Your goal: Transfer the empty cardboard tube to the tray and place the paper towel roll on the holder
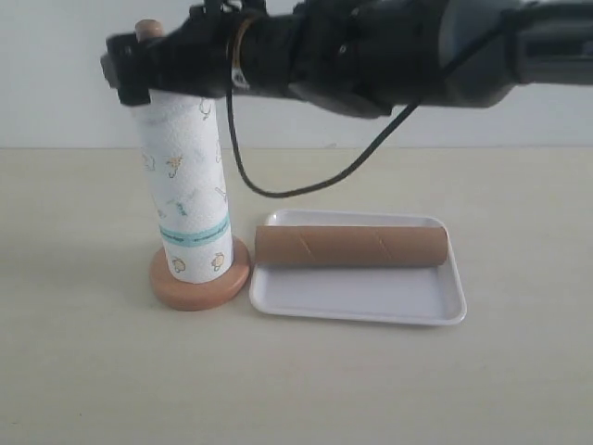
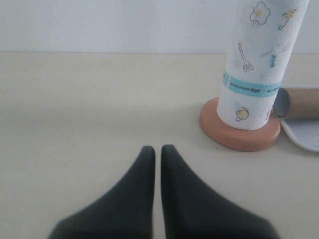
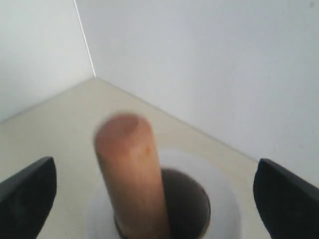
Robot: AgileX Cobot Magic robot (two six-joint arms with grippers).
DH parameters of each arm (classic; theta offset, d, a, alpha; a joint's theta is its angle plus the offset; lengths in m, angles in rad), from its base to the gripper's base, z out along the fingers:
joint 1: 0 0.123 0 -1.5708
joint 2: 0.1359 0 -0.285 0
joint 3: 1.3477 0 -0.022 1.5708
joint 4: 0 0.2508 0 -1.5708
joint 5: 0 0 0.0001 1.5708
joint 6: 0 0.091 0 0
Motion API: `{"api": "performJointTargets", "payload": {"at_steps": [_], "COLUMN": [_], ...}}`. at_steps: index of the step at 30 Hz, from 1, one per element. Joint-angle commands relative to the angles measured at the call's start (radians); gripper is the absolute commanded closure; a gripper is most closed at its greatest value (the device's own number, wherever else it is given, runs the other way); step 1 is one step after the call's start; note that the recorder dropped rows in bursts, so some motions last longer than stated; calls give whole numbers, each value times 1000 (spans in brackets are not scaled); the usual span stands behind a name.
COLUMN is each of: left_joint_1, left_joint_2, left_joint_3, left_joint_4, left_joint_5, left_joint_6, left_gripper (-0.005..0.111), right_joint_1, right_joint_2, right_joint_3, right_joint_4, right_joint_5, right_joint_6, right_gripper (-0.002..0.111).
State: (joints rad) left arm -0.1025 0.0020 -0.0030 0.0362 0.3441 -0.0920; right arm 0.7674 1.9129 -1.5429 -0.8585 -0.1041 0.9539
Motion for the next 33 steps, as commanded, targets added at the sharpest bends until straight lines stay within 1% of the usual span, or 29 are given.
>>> {"api": "performJointTargets", "payload": {"at_steps": [1, 8, 15, 20, 27, 28, 31, 32, 33], "left_joint_1": [3, 3, 3, 3, 3, 3, 3, 3, 3], "left_joint_2": [-2, -2, -2, -2, -2, -2, -2, -2, -2], "left_joint_3": [3, 3, 3, 3, 3, 3, 3, 3, 3], "left_joint_4": [7, 7, 7, 7, 7, 7, 7, 7, 7], "left_joint_5": [-6, -6, -6, -6, -6, -6, -6, -6, -6], "left_joint_6": [5, 5, 5, 5, 5, 5, 5, 5, 5], "left_gripper": [103, 103, 103, 103, 103, 103, 103, 103, 103], "right_joint_1": [1, 1, 31, 79, 130, 140, 140, 140, 140], "right_joint_2": [-119, -259, -346, -378, -389, -389, -389, -389, -389], "right_joint_3": [-3, -3, -3, -3, -3, -3, -3, -3, -3], "right_joint_4": [-14, -19, -18, -19, -19, -15, 17, 28, 35], "right_joint_5": [4, 36, 191, 285, 497, 563, 682, 761, 791], "right_joint_6": [-25, -21, -40, -167, -335, -384, -479, -527, -544], "right_gripper": [3, 3, 3, 3, 3, 3, 3, 3, 3]}}
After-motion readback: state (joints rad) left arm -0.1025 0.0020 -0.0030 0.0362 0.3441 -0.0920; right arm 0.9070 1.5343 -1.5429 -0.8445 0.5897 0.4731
